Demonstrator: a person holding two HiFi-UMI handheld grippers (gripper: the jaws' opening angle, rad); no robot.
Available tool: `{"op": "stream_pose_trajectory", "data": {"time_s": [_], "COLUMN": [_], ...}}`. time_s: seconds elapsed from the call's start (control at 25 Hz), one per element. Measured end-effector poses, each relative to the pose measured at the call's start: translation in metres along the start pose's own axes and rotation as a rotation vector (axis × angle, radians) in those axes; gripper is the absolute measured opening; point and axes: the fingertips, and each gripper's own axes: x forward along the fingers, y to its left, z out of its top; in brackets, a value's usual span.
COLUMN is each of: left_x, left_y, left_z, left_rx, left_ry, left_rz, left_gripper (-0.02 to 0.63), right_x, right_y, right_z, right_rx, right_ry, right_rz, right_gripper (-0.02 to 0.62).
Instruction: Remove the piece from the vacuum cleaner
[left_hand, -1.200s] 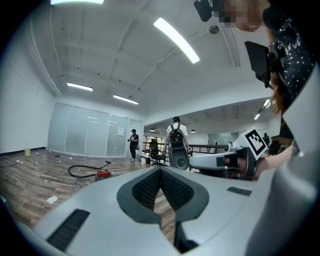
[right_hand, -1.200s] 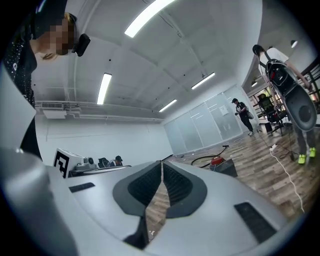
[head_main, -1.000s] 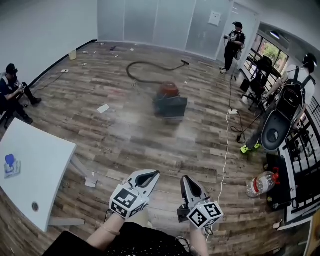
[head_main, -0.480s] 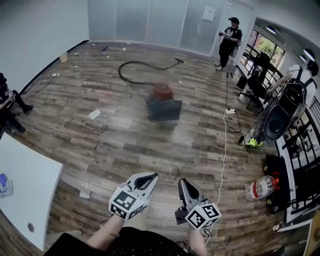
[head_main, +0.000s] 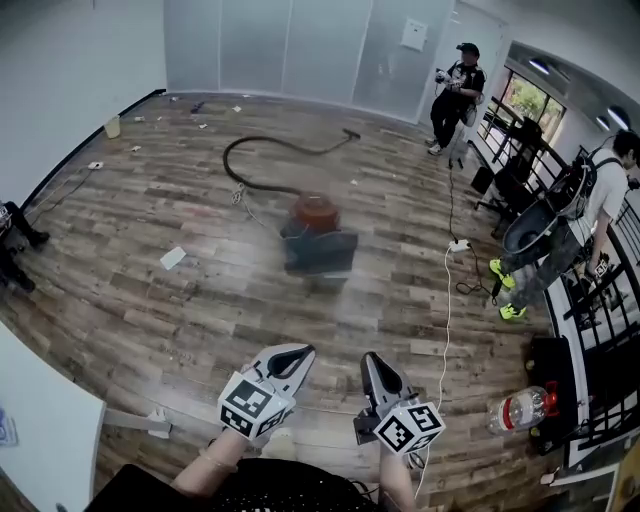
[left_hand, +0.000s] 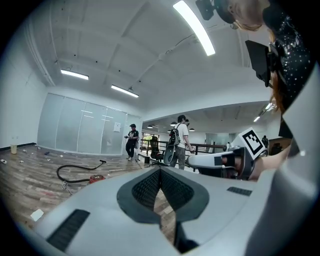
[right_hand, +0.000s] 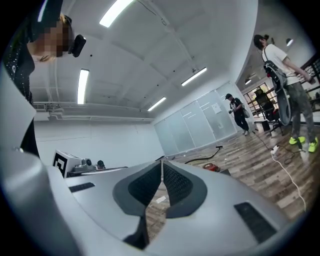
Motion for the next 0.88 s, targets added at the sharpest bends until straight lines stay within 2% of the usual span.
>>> {"op": "stream_pose_trajectory", "data": {"time_s": [0.2, 0.4, 0.64, 0.88], "left_x": [0.04, 0.063, 0.098, 0.164], "left_y": [0.043, 0.067, 0.119, 0.183], "left_z": [0.006, 0.009, 0.006, 0.02], "left_rx": [0.008, 0.003, -0.022, -0.033], "left_ry": [0.005, 0.014, 0.035, 0.03], "left_rz": [-0.02, -0.023, 0.028, 0.074], "left_gripper": [0.008, 0.008, 0.008, 0.008], "right_x": [0.047, 0.074, 0.137, 0.215], "right_y": [-0.028, -0.055, -0.09, -0.14], "right_z": [0.008, 0.008, 0.016, 0.038], "right_rx": [0.006, 0.03, 0.053, 0.057], "right_ry": [-0.009, 0.009, 0.019, 0.027], "right_rz": [-0.01, -0.03, 0.007, 0.062], "right_gripper": [0.011, 0.011, 0.011, 0.011]}}
